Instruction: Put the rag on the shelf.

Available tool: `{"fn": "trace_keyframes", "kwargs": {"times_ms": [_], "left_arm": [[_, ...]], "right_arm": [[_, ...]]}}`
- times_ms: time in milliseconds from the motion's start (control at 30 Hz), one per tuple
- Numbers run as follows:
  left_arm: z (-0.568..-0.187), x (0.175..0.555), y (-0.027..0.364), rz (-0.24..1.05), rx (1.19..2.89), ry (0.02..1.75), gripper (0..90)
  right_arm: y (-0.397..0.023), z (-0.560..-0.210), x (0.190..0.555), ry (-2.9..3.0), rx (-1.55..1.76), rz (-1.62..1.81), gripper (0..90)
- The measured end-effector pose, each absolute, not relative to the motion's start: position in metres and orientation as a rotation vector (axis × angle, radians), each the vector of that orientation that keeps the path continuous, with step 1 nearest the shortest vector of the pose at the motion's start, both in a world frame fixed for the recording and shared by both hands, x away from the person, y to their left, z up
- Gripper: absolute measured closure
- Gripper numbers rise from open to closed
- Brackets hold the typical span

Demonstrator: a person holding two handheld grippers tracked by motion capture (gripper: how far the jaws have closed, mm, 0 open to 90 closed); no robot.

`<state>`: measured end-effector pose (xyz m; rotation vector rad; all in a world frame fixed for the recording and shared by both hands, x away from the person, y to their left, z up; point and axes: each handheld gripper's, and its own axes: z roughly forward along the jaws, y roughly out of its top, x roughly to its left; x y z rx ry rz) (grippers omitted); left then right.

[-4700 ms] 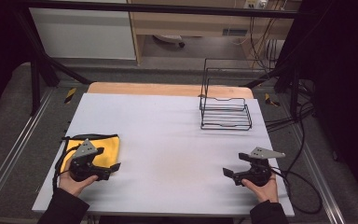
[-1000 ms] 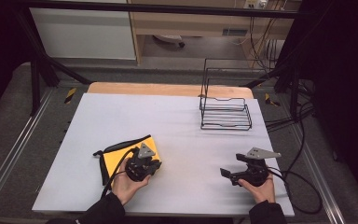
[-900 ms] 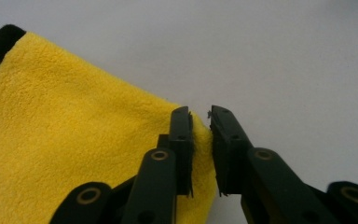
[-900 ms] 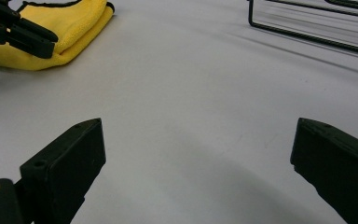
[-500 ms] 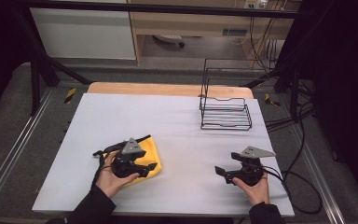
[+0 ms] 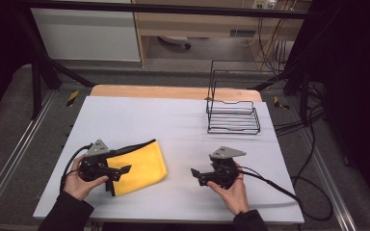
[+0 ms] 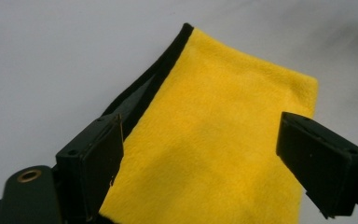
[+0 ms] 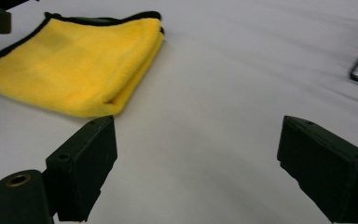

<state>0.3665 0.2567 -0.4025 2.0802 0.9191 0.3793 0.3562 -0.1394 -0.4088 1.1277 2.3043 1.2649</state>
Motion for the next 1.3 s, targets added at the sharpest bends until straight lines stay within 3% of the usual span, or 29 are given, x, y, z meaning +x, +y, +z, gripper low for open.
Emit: {"fn": "trace_keyframes", "kwargs": {"times_ms": [200,400,867,900,1033,1300], "left_arm": [[-0.405,0.364,0.270,0.382,2.059,0.950,10.9],[-0.410,0.365,0.277,0.393,2.045,1.000,6.2],[-0.411,0.365,0.282,0.421,2.036,1.016,5.0],[-0.411,0.365,0.282,0.420,2.035,1.019,5.0],[-0.411,0.366,0.282,0.421,2.035,1.020,5.0],[-0.410,0.366,0.284,0.410,2.025,1.021,5.1]], "right_arm": [[-0.100,-0.408,0.362,2.343,1.123,1.302,16.3],[-0.064,-0.422,0.370,2.416,1.127,1.269,26.5],[-0.036,-0.449,0.372,2.452,1.235,1.204,63.7],[-0.036,-0.449,0.371,2.459,1.249,1.221,72.2],[-0.035,-0.449,0.369,2.472,1.295,1.242,84.9],[-0.045,-0.432,0.371,2.489,1.268,1.215,87.8]]}}
